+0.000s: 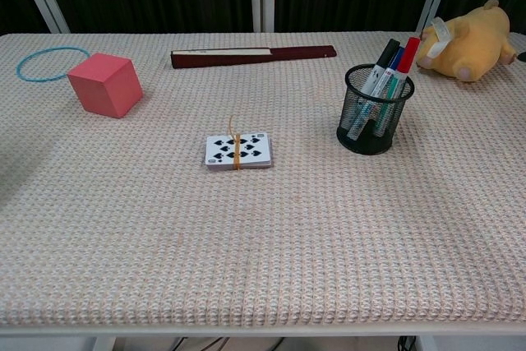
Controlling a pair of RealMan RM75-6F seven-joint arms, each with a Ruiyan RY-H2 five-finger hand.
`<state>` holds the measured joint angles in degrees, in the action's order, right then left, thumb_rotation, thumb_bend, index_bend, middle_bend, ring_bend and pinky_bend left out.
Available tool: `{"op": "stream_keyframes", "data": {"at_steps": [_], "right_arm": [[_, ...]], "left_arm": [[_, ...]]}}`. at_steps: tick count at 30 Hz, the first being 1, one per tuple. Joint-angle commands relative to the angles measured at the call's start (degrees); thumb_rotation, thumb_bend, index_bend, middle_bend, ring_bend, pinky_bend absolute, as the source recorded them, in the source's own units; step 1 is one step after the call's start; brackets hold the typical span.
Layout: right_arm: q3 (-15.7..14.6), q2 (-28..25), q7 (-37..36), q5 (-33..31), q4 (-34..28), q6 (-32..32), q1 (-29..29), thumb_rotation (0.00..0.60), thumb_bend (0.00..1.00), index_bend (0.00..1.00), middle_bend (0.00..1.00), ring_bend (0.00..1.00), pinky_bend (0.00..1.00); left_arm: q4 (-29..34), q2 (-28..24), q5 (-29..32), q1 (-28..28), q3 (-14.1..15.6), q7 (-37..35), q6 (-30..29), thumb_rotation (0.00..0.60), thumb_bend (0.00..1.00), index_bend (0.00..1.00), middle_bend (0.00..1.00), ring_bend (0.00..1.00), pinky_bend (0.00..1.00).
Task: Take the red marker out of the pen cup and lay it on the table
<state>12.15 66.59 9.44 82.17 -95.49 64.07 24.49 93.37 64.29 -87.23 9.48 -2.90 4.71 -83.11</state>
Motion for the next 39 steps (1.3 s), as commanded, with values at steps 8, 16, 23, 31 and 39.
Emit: {"op": "stream_keyframes", "data": {"at_steps": [8,16,23,31,39], "right_arm": [[2.9,8.8,11.7,-11.4,2.2,-8.0,9.9,0.600,0.21,0.01,0.19,0.11,0.00],[2.5,14.0,13.6,-12.3,5.6,-4.8,11.4,0.600,0.27,0.20,0.35,0.31,0.00],[1.9,15.4,13.6,-12.3,6.2,-2.6,11.4,0.600,0.30,0.30,0.39,0.34,0.01],[1.0,16.0,13.1,-12.3,6.6,-1.7,11.4,0.600,0.32,0.36,0.41,0.37,0.03],[0.3,16.0,13.2,-12.4,6.5,-0.5,10.9,0.600,0.33,0.36,0.42,0.39,0.05]], "left_arm": [[-0.9,-0.4,0.7,-0.1,-0.1,-1.4,0.2,0.600,0.03,0.11,0.09,0.00,0.10],[-2.0,-0.5,1.2,-0.2,-0.3,-2.9,0.3,0.600,0.03,0.11,0.09,0.00,0.10],[-2.5,-0.6,1.1,-0.3,-0.2,-3.5,0.2,0.600,0.03,0.11,0.09,0.00,0.10],[-2.4,-0.8,1.0,-0.7,-0.1,-3.6,-0.3,0.600,0.03,0.11,0.09,0.00,0.10],[-2.3,-0.9,1.1,-0.5,0.2,-3.8,0.5,0.600,0.03,0.11,0.09,0.00,0.10]]}}
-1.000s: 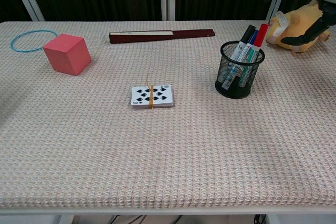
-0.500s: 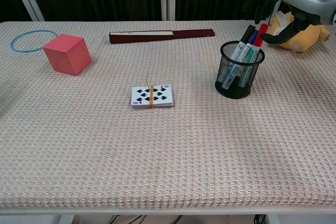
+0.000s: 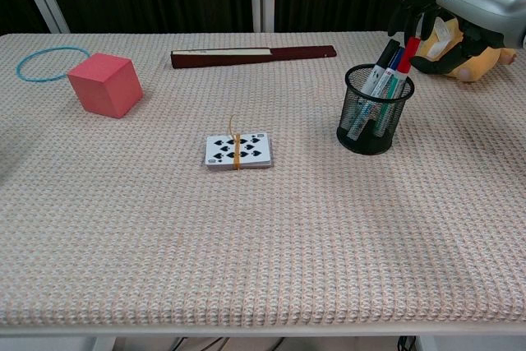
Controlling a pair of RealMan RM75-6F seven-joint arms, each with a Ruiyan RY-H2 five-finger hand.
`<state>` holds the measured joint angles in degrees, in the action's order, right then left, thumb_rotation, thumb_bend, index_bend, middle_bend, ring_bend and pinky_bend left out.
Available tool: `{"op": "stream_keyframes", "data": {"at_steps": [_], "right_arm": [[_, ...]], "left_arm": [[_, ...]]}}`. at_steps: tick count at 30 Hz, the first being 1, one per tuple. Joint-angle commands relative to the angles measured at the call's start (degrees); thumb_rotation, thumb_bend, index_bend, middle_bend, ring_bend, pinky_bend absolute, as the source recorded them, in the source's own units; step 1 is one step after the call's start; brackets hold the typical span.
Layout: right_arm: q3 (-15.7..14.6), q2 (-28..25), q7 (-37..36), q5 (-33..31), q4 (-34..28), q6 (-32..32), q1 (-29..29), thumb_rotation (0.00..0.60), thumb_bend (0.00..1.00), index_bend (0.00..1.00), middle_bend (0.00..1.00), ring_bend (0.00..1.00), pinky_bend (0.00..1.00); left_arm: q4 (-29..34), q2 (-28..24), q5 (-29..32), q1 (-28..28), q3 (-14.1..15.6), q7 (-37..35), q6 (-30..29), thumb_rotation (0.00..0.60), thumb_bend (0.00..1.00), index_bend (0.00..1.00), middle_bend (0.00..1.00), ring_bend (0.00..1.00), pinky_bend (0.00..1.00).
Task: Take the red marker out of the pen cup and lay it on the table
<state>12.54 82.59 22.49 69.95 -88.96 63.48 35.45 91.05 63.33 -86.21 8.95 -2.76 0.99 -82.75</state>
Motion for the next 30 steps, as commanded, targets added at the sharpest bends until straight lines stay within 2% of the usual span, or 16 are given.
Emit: {"op": "stream_keyframes", "data": {"at_steps": [1,21,30], "right_arm": [[-0.1,0.0,0.3,-0.3,0.0,0.2,-0.1,0.600,0.33,0.36,0.42,0.39,0.05],[-0.4,0.7,0.8,-1.6,0.1,0.8,0.3,0.600,0.35,0.45,0.49,0.49,0.15],[-0.5,0.7,1.7,-2.2,-0.6,1.2,0.2,0.600,0.37,0.45,0.49,0.50,0.19]], "left_arm": [[0.0,0.0,0.1,0.0,0.1,0.0,0.2,0.600,0.03,0.11,0.09,0.00,0.10],[-0.1,0.0,0.4,0.1,0.1,0.0,0.7,0.600,0.03,0.11,0.09,0.00,0.10],[-0.1,-0.2,0.5,0.3,0.3,-0.2,1.3,0.600,0.03,0.11,0.09,0.00,0.10]]}}
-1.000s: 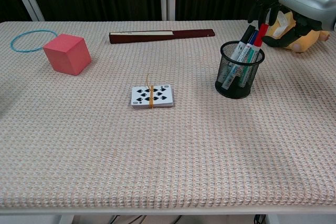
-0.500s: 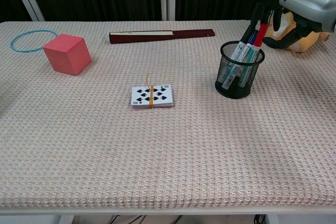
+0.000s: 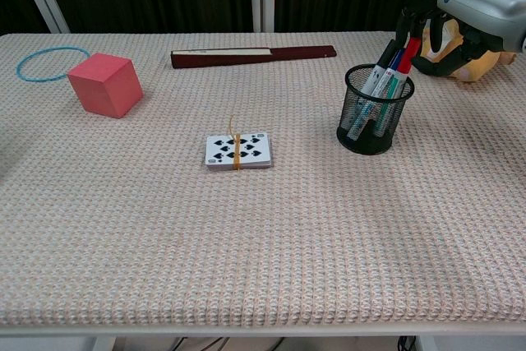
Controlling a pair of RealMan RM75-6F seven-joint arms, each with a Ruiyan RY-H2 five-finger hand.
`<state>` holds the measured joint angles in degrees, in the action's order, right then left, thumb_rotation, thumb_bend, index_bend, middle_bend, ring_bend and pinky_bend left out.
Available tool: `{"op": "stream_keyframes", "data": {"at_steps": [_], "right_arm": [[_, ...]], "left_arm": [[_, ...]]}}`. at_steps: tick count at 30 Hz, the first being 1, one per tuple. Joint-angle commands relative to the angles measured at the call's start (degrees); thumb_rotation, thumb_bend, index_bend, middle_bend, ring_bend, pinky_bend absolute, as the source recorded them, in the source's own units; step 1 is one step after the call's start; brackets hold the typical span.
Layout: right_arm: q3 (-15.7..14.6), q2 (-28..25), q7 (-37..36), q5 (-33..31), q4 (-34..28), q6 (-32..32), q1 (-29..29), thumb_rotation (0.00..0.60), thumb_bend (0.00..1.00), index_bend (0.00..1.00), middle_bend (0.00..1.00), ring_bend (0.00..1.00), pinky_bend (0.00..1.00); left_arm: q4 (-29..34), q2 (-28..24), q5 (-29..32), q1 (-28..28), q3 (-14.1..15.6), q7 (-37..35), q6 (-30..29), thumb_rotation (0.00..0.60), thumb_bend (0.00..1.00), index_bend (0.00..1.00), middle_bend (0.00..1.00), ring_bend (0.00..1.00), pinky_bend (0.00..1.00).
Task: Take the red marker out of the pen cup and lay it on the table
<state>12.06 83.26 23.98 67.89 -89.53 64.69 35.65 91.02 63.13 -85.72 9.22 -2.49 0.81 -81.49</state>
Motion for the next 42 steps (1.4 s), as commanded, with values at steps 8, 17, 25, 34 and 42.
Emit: {"op": "stream_keyframes", "data": {"at_steps": [8,17,25,34,42], "right_arm": [[-0.1,0.5,0.4,-0.5,0.5,0.1,0.1,0.600,0.40,0.47,0.51,0.51,0.21],[-0.3,1.1,0.4,-0.3,1.4,0.6,0.2,0.600,0.46,0.51,0.54,0.53,0.23],[-0.2,1.1,0.0,0.4,1.3,1.7,-0.1,0.600,0.48,0.55,0.57,0.56,0.26],[0.7,-2.4,-1.4,2.5,-3.3,4.4,-1.4,0.600,0.48,0.58,0.58,0.57,0.27],[-0.5,-15.1,-6.6,7.7,-16.5,9.0,-6.9,0.600,0.48,0.59,0.60,0.58,0.26]], "left_arm": [[-0.1,-0.1,0.2,0.0,0.1,-0.2,0.3,0.600,0.03,0.11,0.09,0.00,0.10],[-0.2,-0.1,0.4,0.1,0.1,-0.2,0.5,0.600,0.03,0.11,0.09,0.00,0.10],[0.1,-0.2,0.3,0.1,0.1,-0.1,0.4,0.600,0.03,0.11,0.09,0.00,0.10],[0.4,-0.4,0.3,0.0,0.0,0.1,0.2,0.600,0.03,0.11,0.09,0.00,0.10],[0.3,-0.2,0.3,-0.1,0.0,0.1,0.1,0.600,0.03,0.11,0.09,0.00,0.10]]}}
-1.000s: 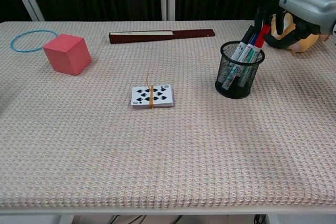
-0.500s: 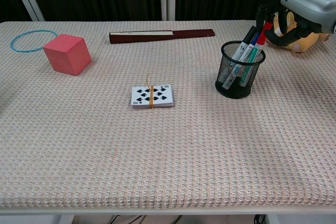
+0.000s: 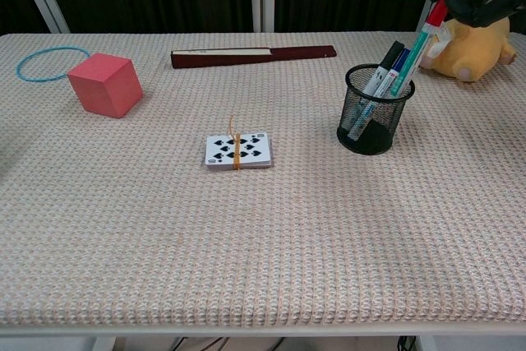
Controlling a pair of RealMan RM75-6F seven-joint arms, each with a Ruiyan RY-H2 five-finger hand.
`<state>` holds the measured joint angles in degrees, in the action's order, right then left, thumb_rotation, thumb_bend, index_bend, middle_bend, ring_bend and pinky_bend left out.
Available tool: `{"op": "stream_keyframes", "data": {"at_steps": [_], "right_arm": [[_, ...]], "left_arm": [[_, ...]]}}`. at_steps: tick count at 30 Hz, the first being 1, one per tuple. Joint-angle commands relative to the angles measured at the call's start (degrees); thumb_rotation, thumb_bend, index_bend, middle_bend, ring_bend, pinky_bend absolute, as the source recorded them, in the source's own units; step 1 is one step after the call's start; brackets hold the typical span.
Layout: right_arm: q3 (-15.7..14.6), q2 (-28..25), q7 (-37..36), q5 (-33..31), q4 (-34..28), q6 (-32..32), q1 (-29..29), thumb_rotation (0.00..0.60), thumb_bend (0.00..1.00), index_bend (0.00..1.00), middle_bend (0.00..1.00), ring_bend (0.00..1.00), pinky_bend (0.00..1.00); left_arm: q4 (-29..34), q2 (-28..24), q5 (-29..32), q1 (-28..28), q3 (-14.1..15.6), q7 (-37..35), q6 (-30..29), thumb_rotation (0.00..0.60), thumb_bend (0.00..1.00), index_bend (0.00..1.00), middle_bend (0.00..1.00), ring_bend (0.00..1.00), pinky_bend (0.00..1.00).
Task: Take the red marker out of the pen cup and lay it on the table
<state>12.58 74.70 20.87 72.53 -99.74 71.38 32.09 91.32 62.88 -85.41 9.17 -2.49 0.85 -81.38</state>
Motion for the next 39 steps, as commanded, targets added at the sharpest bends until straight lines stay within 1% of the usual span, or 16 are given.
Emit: {"op": "stream_keyframes", "data": {"at_steps": [1,5,9,11,14,18,24,26,27,29,30,32,33,34,37,39], "right_arm": [[-1.4,-8.2,-4.4,4.0,-7.6,2.8,-4.1,0.600,0.48,0.59,0.60,0.58,0.26],[-4.1,-13.8,-8.5,8.7,-11.7,4.8,-7.6,0.600,0.48,0.59,0.60,0.58,0.25],[-9.1,-17.7,-11.6,12.7,-13.0,3.2,-10.4,0.600,0.48,0.59,0.60,0.58,0.24],[-10.8,-18.0,-12.1,13.2,-12.2,2.6,-11.4,0.600,0.48,0.59,0.60,0.58,0.24],[-12.6,-16.3,-14.0,12.7,-9.4,1.1,-12.5,0.600,0.48,0.60,0.60,0.58,0.23],[-13.0,-12.0,-15.9,10.7,-3.5,-1.9,-12.3,0.600,0.48,0.60,0.60,0.58,0.23],[-11.4,-7.2,-16.3,6.7,1.9,-4.5,-11.6,0.600,0.48,0.59,0.59,0.58,0.23],[-10.6,-6.2,-16.8,4.9,3.2,-5.6,-11.2,0.600,0.47,0.55,0.57,0.58,0.23],[-10.3,-5.9,-16.9,4.3,3.6,-6.1,-11.0,0.600,0.46,0.49,0.54,0.56,0.23],[-9.6,-5.2,-18.0,3.5,4.4,-6.8,-10.7,0.600,0.42,0.33,0.45,0.48,0.21],[-9.4,-4.9,-18.9,3.4,4.8,-7.1,-10.5,0.600,0.39,0.18,0.35,0.35,0.17],[-8.8,-4.4,-20.8,4.0,6.0,-7.3,-10.1,0.600,0.35,0.03,0.15,0.14,0.09],[-8.4,-4.1,-21.4,4.5,6.4,-6.8,-10.0,0.600,0.33,0.00,0.06,0.05,0.05],[-7.9,-3.5,-22.4,5.2,7.0,-5.8,-10.1,0.600,0.32,0.00,0.01,0.01,0.04],[-6.6,-0.8,-29.0,9.4,10.8,-1.3,-10.5,0.600,0.31,0.00,0.00,0.00,0.03],[-6.8,-0.8,-30.8,10.6,12.4,-0.7,-10.6,0.600,0.30,0.00,0.00,0.00,0.02]], "left_arm": [[0.0,0.1,0.0,0.0,0.0,0.0,0.0,0.600,0.03,0.11,0.09,0.00,0.10],[0.0,0.2,-0.1,0.0,0.0,0.2,0.0,0.600,0.03,0.11,0.09,0.00,0.10],[0.2,0.4,-0.4,-0.1,0.1,0.6,-0.3,0.600,0.03,0.11,0.09,0.00,0.10],[0.3,0.5,-0.4,-0.1,0.2,0.7,-0.3,0.600,0.03,0.11,0.09,0.00,0.10],[0.3,0.5,-0.4,-0.1,0.3,0.9,-0.1,0.600,0.03,0.11,0.09,0.00,0.10],[0.3,0.5,-0.5,0.1,0.4,1.0,0.3,0.600,0.03,0.11,0.09,0.00,0.10],[0.1,0.5,-0.2,-0.2,0.4,0.7,0.1,0.600,0.03,0.11,0.09,0.00,0.10],[-0.1,0.5,0.2,-0.2,0.3,0.4,0.3,0.600,0.03,0.11,0.09,0.00,0.10],[-0.2,0.5,0.3,-0.1,0.3,0.3,0.4,0.600,0.03,0.11,0.09,0.00,0.10],[-0.3,0.5,0.3,-0.1,0.2,0.2,0.5,0.600,0.03,0.11,0.09,0.00,0.10],[-0.4,0.5,0.3,0.0,0.2,0.2,0.5,0.600,0.03,0.11,0.09,0.00,0.10],[-0.5,0.6,0.3,0.1,0.2,0.2,0.7,0.600,0.03,0.11,0.09,0.00,0.10],[-0.5,0.6,0.4,0.1,0.1,0.2,0.7,0.600,0.03,0.11,0.09,0.00,0.10],[-0.5,0.6,0.4,0.2,0.1,0.2,0.8,0.600,0.03,0.11,0.09,0.00,0.10],[-0.6,0.7,0.6,0.2,0.0,0.2,0.9,0.600,0.03,0.11,0.09,0.00,0.10],[-0.7,0.8,0.7,0.2,0.0,0.2,0.9,0.600,0.03,0.11,0.09,0.00,0.10]]}}
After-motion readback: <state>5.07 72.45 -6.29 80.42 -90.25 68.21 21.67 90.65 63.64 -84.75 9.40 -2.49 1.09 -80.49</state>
